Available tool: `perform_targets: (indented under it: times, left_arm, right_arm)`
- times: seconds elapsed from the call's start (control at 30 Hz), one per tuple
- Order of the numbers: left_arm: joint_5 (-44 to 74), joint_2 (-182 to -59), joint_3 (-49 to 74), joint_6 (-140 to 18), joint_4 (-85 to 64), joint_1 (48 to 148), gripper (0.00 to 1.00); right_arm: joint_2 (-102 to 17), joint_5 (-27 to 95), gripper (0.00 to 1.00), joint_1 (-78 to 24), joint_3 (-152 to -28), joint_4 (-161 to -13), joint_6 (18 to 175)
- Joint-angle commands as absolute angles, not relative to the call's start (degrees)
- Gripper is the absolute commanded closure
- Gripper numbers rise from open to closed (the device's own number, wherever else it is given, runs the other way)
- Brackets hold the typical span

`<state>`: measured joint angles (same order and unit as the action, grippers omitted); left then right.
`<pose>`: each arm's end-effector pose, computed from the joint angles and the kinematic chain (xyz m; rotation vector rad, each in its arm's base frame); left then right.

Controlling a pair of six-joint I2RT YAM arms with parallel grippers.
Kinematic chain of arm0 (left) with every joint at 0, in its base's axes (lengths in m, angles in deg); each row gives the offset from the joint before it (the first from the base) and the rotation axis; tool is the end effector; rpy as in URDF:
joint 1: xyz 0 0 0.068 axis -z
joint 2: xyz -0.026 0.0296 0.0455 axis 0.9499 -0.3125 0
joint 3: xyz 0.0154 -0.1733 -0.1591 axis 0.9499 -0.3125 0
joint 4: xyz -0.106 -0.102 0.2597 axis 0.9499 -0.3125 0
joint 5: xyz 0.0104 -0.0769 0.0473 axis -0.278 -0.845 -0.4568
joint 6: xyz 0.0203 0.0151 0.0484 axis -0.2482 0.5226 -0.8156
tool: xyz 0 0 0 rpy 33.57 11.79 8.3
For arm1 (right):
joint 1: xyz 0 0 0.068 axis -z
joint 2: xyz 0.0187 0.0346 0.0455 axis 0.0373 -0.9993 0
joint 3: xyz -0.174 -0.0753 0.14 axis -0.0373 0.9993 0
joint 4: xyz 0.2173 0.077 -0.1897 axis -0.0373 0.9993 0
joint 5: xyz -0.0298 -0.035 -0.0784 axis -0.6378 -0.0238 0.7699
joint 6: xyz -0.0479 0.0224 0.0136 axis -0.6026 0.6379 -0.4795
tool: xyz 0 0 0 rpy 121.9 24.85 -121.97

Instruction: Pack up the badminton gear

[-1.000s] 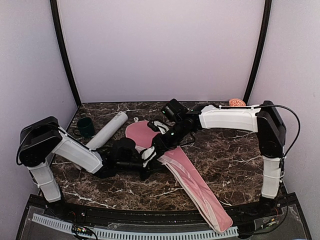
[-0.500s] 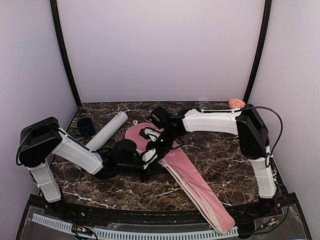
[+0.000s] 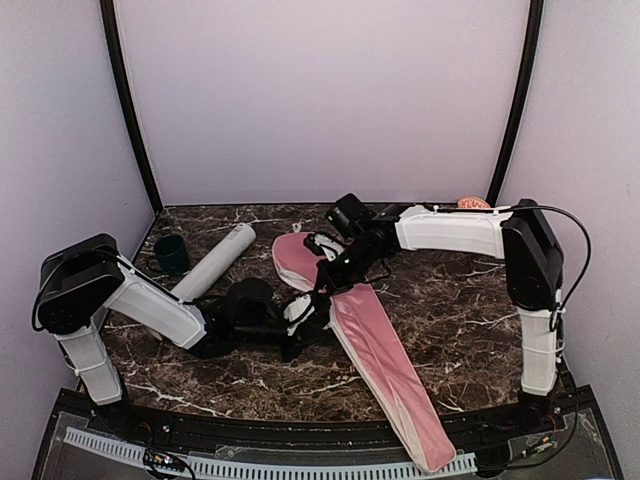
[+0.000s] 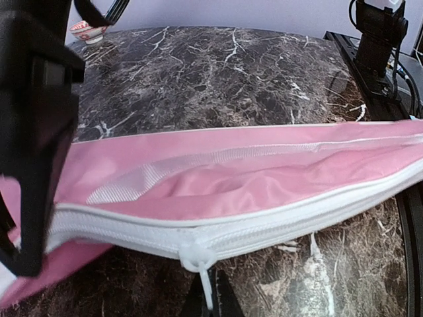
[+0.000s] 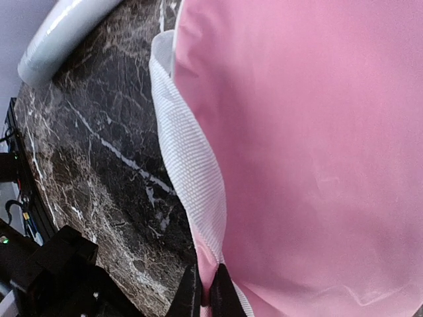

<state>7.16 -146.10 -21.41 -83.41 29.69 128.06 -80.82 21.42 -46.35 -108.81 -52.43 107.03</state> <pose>0.1854 -0.2960 0.0708 1.2624 1.5529 -0.7987 0.3006 0.3585 0.1522 -0.8756 2.6338 0.8118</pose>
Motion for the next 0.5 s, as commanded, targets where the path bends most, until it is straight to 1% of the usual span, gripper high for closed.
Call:
perform_targets:
  times: [0.0,0.23,0.47]
  left_arm:
    - [6.3,-143.1,-22.4,-83.2,31.6,129.3,1.00]
    - [8.0,-143.5,-22.7,-82.7,31.5,130.3,1.00]
    - [10.7,-142.3,-22.7,-84.0,29.0,135.1,1.00]
  right_arm:
    - [-75.5,26.9,1.00,-40.8,-106.8,-57.9,108.4]
    - [-72.2,26.2,1.00,-35.5,-101.8,-63.1,111.0]
    - [-70.4,26.6,1.00,-32.2,-101.5,-66.2,112.9]
